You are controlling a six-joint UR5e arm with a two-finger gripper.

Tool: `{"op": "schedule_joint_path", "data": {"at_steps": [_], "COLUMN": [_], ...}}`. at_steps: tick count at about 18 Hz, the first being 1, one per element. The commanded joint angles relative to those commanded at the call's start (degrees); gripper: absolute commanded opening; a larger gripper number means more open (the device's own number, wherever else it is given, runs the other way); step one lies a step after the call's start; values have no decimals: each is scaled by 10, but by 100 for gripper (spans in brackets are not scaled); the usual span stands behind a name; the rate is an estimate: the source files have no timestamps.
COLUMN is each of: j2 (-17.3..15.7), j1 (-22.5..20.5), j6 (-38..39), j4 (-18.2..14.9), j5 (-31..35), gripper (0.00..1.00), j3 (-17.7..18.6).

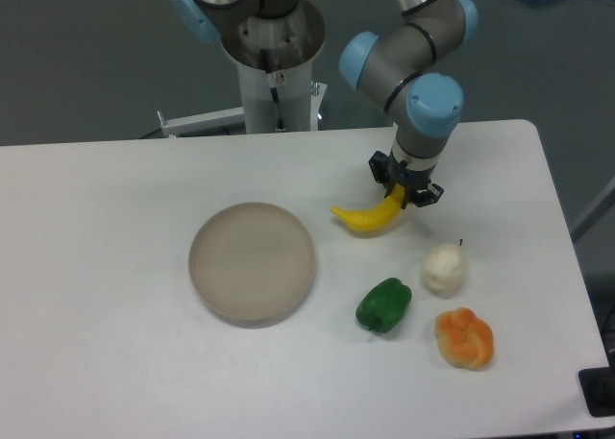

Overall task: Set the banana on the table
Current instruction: 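Move the banana toward the plate and lower it onto the table, then open the gripper to release the banana on the table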

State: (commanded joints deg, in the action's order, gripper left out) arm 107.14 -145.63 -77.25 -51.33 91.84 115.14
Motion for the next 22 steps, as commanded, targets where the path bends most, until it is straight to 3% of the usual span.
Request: {"op": "schedule_joint_path", "data": {"at_steps": [9,15,20,22], "j2": [6,8,4,2], "j1": [0,0,-2,-3], "j6": [-1,-1,-2,-1], "j4": [1,0,1,0], "j5": [0,0,-1,-1], "gripper": [33,39,53,67], "j3": [-4,-5,-11,-24]}}
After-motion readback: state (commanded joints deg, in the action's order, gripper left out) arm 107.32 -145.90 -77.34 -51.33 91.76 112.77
